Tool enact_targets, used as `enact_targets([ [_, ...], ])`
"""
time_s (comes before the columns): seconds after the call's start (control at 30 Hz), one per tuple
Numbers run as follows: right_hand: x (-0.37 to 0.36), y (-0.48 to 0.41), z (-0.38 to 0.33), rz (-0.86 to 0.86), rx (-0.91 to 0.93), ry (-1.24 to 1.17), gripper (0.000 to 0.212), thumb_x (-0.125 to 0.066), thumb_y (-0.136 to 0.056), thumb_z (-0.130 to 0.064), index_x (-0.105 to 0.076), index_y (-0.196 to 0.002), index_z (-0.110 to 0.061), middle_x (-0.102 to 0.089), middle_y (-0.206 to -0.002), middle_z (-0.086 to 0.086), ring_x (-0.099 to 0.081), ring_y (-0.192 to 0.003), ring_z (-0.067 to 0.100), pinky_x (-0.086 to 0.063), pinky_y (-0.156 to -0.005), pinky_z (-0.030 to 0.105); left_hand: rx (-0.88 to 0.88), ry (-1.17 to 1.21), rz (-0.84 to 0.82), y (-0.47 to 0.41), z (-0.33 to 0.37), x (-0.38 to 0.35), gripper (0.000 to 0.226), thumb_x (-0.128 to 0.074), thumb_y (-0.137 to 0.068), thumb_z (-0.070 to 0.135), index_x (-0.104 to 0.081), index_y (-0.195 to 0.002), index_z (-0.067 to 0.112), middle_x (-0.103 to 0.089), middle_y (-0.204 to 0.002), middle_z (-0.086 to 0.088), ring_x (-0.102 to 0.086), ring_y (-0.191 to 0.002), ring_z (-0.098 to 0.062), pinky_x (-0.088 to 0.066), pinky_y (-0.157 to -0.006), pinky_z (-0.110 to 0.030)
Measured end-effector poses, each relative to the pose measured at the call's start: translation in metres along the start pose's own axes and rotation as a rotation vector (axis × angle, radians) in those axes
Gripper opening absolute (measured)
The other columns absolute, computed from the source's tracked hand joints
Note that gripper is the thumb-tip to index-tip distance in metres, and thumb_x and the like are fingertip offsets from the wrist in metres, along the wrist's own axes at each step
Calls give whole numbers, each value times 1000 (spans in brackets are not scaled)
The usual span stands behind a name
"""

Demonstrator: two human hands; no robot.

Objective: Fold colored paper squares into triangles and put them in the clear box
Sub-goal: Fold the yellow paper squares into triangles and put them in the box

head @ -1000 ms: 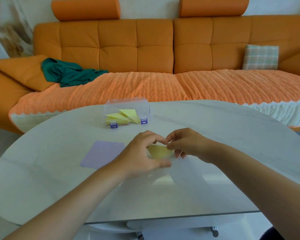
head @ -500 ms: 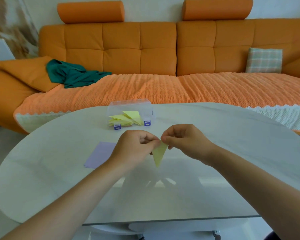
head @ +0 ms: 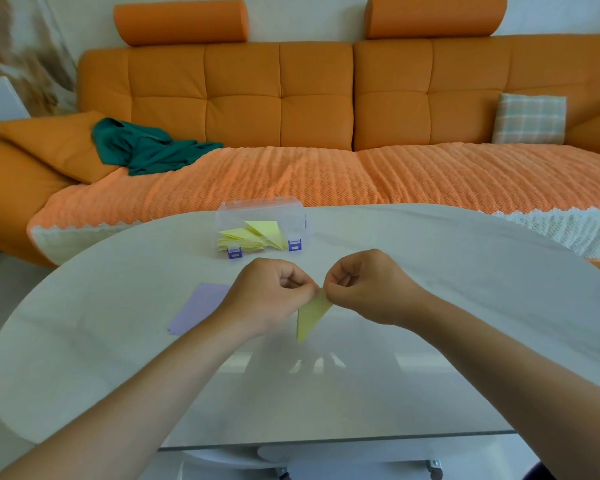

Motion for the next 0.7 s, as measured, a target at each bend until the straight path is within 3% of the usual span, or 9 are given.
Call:
enact_targets([
  [0.1, 6, -4, 5, 16, -11, 49, 11, -68, -78, -24, -71, -67, -26, -68, -62, -13, -56, -51, 0, -46, -48, 14, -28, -84, 51, -2, -1, 6, 14, -72, -83, 24, -74, -69, 26, -71, -66, 16, -61, -58, 6, -41, -56, -8],
  [0.2, 14, -7, 14, 57, -53, 99, 11, -67, -78, -23, -70, -67, -24, -68, -62, -11, -56, -52, 1, -47, -47, 14, -53, -121, 97, -4, -4, 12, 16, -71, -83, 22, -71, -67, 24, -70, -64, 17, -58, -57, 7, -39, -55, -7],
  [0.3, 18, -7, 17, 101, -61, 66, 11, -66, -81, -22, -70, -71, -23, -68, -66, -9, -58, -57, 6, -50, -52, 19, -54, -81, 105, -5, -8, 15, 17, -71, -83, 22, -70, -67, 26, -69, -64, 17, -59, -58, 5, -46, -61, -16],
  [0.37, 13, -6, 12, 84, -14, -19, 10, -66, -85, -23, -72, -78, -26, -69, -72, -14, -62, -64, 9, -53, -60, 22, -42, -31, 79, -5, -9, 13, 15, -71, -83, 23, -72, -69, 27, -72, -68, 14, -65, -64, -1, -56, -70, -31],
  [0.43, 6, -4, 4, 33, 46, -41, 7, -70, -88, -27, -74, -84, -31, -70, -77, -21, -63, -69, 6, -52, -64, 18, -30, -2, 43, -4, -9, 10, 10, -70, -83, 27, -73, -74, 31, -74, -71, 10, -70, -72, -10, -60, -81, -43],
  [0.5, 1, -2, -1, 5, 72, -6, 10, -72, -88, -28, -74, -79, -31, -71, -75, -19, -61, -66, 1, -53, -63, 21, -42, -6, 30, -3, -7, 9, 10, -69, -84, 29, -73, -76, 33, -74, -73, 9, -71, -75, -12, -59, -83, -47],
  [0.6, 0, -2, -3, 6, 64, -1, 14, -72, -89, -26, -74, -75, -28, -73, -71, -13, -64, -67, 4, -57, -71, 33, -69, -9, 16, -3, -5, 7, 13, -68, -86, 27, -74, -77, 34, -74, -73, 11, -70, -73, -9, -60, -75, -34],
  [0.7, -3, 0, -7, -4, 85, 9, 16, -73, -88, -26, -73, -73, -29, -72, -71, -15, -64, -66, 2, -57, -71, 32, -112, -56, 8, -2, -3, 4, 14, -69, -85, 29, -74, -75, 37, -73, -70, 16, -64, -63, 4, -45, -59, -12],
])
Point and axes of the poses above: each hand's wrist, its own y-axis away from the middle knuckle, its own x-axis out of the back of the hand, z = x × y, the point moved 3 cm from there along -y, towards the middle knuckle
